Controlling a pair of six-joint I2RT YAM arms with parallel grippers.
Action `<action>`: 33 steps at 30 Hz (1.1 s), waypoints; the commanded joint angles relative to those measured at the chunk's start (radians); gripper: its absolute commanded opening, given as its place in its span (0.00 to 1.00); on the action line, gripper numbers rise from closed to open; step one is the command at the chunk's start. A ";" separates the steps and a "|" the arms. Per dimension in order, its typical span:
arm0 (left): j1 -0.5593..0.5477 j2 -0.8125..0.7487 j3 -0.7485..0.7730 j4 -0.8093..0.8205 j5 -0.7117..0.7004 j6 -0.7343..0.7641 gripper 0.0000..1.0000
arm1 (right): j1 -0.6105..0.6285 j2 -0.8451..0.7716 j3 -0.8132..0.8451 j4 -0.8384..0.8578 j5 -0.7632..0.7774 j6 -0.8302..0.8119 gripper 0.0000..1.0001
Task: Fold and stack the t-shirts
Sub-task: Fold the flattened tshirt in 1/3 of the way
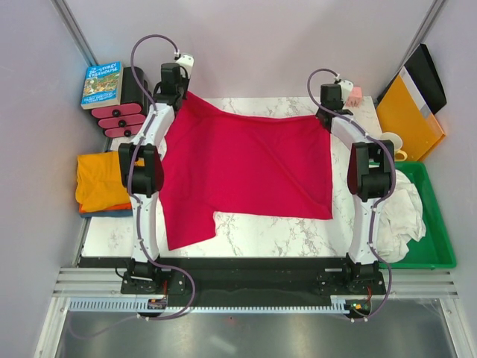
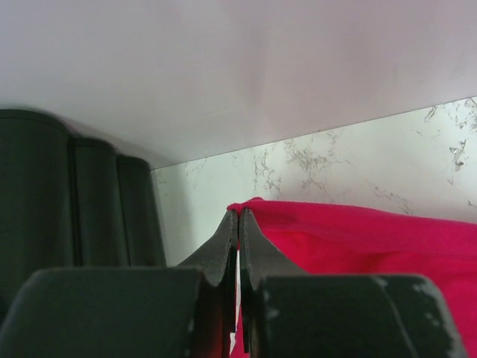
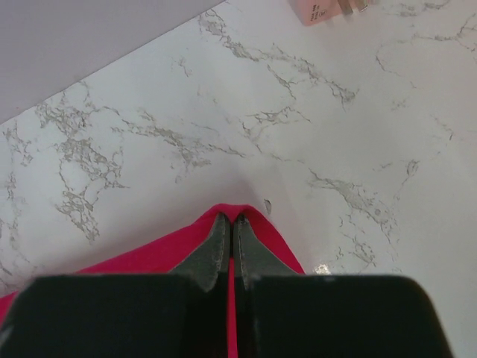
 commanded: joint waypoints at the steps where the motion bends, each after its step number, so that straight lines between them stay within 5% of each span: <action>1: 0.007 -0.137 -0.028 0.016 -0.016 -0.022 0.02 | 0.003 -0.081 0.003 0.007 -0.007 0.020 0.00; 17: 0.038 -0.513 -0.455 -0.033 0.076 -0.134 0.02 | 0.013 -0.312 -0.299 0.049 0.020 0.039 0.00; 33: 0.041 -0.645 -0.770 0.014 0.094 -0.122 0.02 | 0.016 -0.379 -0.519 0.064 0.045 0.057 0.00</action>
